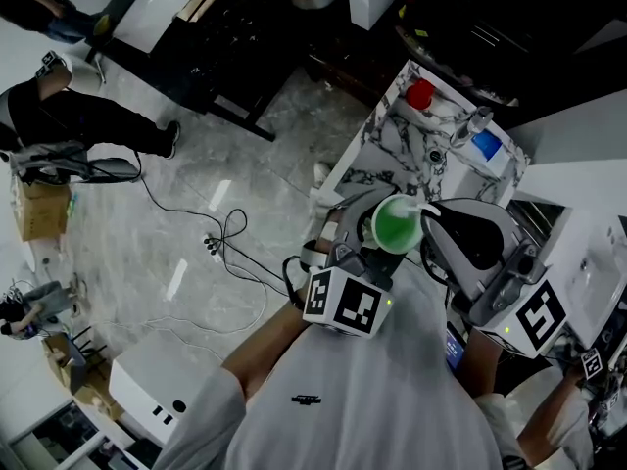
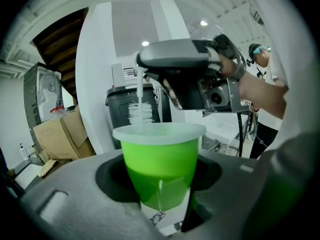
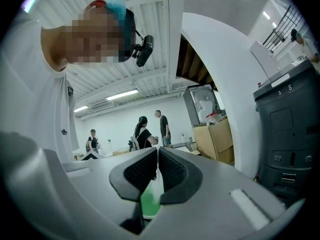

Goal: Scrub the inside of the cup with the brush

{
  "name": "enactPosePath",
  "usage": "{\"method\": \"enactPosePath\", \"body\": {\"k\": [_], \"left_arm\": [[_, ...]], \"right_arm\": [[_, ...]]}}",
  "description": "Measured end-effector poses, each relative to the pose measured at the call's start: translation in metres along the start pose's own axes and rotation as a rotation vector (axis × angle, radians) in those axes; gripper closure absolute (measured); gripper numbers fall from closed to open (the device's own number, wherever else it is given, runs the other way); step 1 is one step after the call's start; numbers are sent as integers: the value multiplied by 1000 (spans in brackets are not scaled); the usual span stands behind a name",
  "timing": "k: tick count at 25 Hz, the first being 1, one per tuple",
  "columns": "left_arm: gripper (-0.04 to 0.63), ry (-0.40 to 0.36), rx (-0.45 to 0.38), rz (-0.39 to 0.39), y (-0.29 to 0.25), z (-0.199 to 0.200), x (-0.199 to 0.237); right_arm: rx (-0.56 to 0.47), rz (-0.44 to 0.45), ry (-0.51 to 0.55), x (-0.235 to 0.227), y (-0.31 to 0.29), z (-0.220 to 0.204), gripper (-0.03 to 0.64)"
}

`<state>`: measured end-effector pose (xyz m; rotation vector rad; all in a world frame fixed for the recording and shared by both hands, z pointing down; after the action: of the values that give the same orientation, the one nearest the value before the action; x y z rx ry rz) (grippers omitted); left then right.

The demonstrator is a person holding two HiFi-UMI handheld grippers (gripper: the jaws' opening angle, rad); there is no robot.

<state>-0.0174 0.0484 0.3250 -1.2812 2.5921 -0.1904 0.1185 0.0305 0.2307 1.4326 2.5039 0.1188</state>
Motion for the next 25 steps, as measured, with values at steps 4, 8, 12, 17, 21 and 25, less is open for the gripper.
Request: {"method": "enactPosePath", "body": {"k": [4, 8, 12, 17, 21, 25], "left_arm": [[354, 0, 7, -7, -2, -3, -1], [354, 6, 1, 11, -5, -1, 5], [355, 13, -1, 38, -4, 1, 15], [354, 13, 3, 42, -1, 2, 18], [354, 12, 1, 34, -1, 4, 14], [355, 4, -3, 25, -2, 6, 11]], "right_arm": [[-35, 47, -51, 3, -6, 1, 600], [-38, 80, -127, 9, -4, 1, 599], [-17, 94, -139, 12, 5, 5, 598], [20, 80, -127, 9, 24, 9, 598], [37, 49, -93, 1, 34, 12, 598], [20, 6, -19, -13, 37, 14, 598]]}}
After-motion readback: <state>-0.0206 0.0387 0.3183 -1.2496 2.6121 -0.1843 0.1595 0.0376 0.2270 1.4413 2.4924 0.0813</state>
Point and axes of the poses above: the fingertips, and each gripper's own axes: y backward along the fingers, x to its left, z out of its top, the point moved 10 cm from there along y, backward along the fingers, and after that the axes turned 12 degrees about -x, right-handed, at the moved point
